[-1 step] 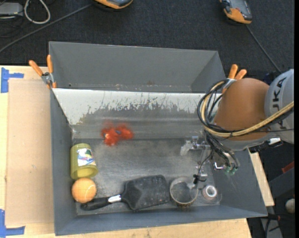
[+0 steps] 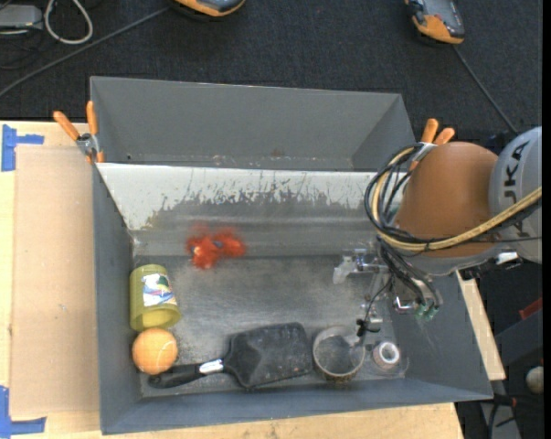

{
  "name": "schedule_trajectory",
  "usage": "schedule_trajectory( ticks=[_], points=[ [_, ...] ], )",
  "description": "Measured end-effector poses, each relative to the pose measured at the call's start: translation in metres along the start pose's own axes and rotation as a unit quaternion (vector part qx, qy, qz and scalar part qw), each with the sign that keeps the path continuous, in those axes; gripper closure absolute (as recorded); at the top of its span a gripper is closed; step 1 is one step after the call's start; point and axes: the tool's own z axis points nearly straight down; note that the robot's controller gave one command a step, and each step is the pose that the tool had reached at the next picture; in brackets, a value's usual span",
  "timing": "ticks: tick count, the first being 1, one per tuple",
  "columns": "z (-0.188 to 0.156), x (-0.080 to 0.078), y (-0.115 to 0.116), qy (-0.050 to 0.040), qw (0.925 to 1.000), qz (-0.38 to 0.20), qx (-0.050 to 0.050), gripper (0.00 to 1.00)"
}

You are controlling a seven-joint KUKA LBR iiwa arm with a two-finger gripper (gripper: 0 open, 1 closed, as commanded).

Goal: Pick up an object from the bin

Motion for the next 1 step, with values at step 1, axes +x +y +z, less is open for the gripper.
schedule_trajectory(
  ticks=[1],
  points=[
    [0.0306, 0.0045, 0.0287, 0.0006, 0.9993, -0.038, 0.000, 0.00]
  ],
)
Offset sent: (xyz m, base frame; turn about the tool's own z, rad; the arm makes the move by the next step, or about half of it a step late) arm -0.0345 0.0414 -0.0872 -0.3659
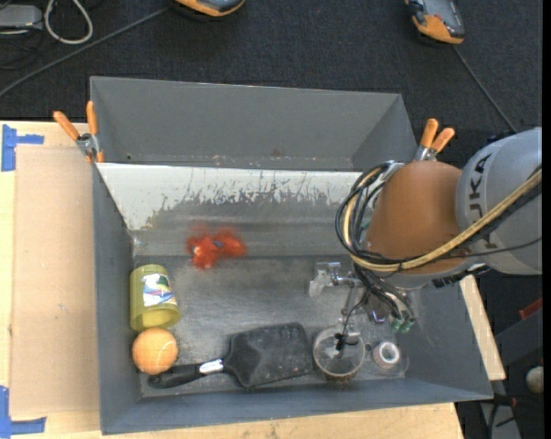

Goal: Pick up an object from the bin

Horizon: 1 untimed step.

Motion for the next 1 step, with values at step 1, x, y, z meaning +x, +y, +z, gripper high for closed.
schedule_trajectory(
  ticks=[1],
  points=[
    [0.0377, 0.0181, 0.0113, -0.0016, 0.9936, -0.113, 0.001, 0.00]
  ],
)
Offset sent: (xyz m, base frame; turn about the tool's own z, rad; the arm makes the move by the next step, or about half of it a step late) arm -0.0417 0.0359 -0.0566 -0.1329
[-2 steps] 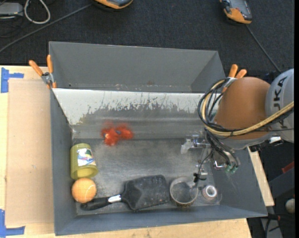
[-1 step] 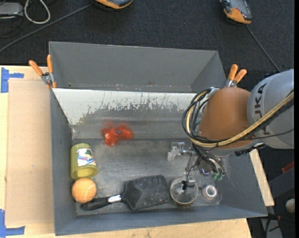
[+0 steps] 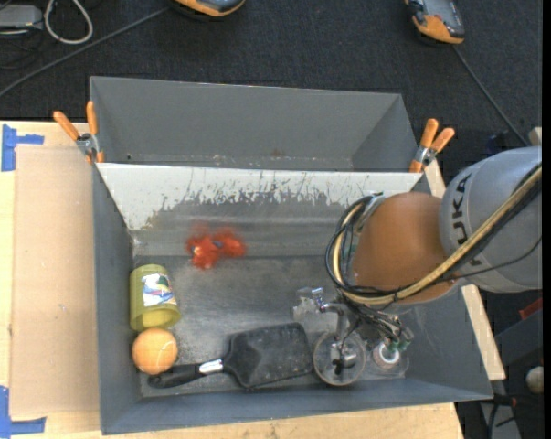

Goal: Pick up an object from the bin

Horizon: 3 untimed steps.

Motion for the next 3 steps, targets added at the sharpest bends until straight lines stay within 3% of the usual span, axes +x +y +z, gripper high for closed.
schedule_trajectory(
  ticks=[1, 2, 3],
  points=[
    [0.012, 0.006, 0.016, -0.0075, 0.9997, 0.022, 0.004, 0.00],
    [0.012, 0.008, 0.021, -0.0154, 0.9991, -0.039, 0.003, 0.00],
    [0.017, 0.014, -0.037, -0.0090, 0.9914, -0.130, 0.003, 0.00]
  ],
)
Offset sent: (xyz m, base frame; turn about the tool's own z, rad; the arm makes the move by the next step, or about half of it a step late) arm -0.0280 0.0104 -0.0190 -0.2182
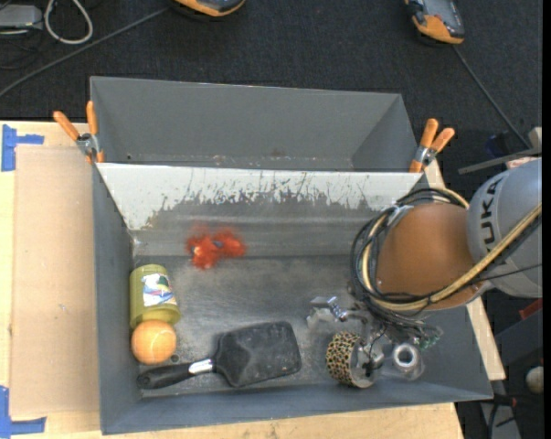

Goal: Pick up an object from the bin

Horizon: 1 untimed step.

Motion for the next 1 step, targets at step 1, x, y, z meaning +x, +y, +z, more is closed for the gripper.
schedule_trajectory(
  ticks=[1],
  points=[
    [0.0024, -0.1053, 0.0040, -0.0093, 0.9997, -0.024, 0.001, 1.00]
  ],
)
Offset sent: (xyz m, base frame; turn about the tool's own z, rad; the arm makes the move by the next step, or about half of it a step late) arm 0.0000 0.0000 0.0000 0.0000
